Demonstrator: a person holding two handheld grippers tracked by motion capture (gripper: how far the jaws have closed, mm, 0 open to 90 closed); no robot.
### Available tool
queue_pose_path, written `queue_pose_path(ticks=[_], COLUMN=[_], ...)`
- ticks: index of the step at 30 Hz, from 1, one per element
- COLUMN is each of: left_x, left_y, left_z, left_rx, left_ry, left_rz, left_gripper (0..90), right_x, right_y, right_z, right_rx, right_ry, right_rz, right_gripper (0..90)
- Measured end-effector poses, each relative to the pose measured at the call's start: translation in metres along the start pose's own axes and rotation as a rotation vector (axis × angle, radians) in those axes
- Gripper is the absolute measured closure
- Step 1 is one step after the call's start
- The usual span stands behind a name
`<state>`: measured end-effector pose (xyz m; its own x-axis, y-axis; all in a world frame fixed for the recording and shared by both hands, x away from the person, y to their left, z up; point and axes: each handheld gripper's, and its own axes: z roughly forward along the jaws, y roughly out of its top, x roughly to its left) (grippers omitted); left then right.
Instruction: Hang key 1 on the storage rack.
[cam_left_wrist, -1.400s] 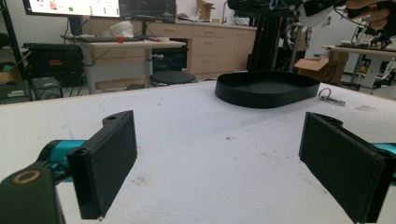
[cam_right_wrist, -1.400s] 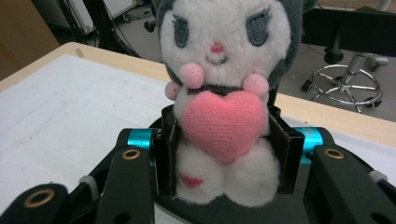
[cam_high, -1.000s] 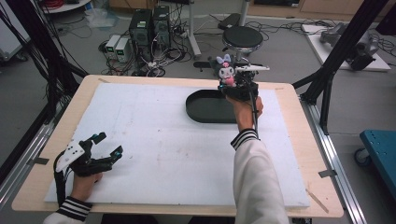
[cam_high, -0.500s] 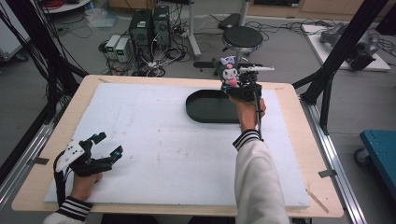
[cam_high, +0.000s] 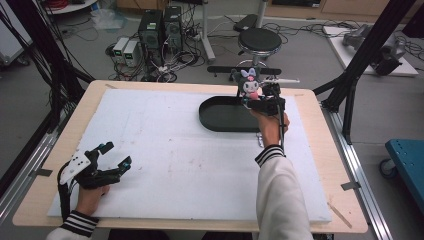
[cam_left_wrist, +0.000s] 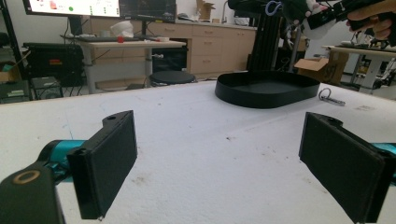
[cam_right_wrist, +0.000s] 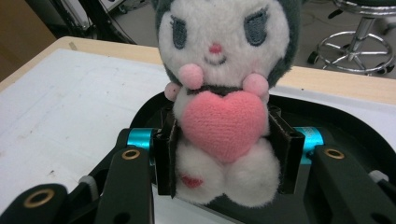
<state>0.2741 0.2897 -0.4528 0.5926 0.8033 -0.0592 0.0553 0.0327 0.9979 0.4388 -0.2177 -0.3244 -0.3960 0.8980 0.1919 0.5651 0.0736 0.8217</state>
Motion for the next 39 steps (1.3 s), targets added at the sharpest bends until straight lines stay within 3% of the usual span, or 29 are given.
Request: queue_pose_path(ticks=[15,23,39], left_x=[0.0,0.0,0.0], left_y=[0.0,0.0,0.0], left_z=[0.0,0.0,0.0], left_rx=[-0.002,-0.002,0.0], left_ry=[0.002,0.001,0.0], left_rz=[0.0,-0.001,-0.001], left_gripper=[11.8,11.8,11.8], right_x=[0.0,0.006,0.007], right_y=[-0.008,-0.01,-0.015], right_z=[0.007,0.02,0.048], right_rx=[0.069,0.111,0.133], right_ry=[-0.006,-0.011,-0.003], right_rz=[-0.041,-0.077,-0.08], right_gripper=[53.8,53.7,53.7])
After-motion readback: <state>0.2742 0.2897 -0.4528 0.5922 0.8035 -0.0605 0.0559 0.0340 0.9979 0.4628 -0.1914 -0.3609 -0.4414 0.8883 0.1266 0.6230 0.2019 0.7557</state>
